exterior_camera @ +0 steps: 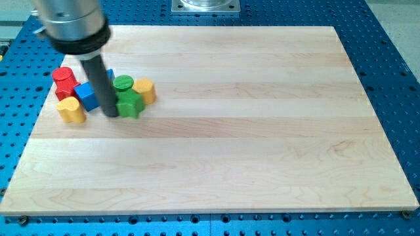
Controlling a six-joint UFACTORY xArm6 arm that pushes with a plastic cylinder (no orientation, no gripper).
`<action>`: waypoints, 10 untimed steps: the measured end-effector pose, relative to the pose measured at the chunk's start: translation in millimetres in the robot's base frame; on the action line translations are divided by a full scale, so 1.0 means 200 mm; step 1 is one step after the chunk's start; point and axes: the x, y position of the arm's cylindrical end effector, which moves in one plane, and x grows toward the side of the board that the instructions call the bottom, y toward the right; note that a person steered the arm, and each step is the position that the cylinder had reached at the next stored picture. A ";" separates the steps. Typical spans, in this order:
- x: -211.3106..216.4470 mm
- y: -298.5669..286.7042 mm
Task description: Move the green star to the top left corner
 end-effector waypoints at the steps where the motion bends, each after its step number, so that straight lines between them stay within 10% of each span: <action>1: -0.01 0.32; 10: -0.34 1.12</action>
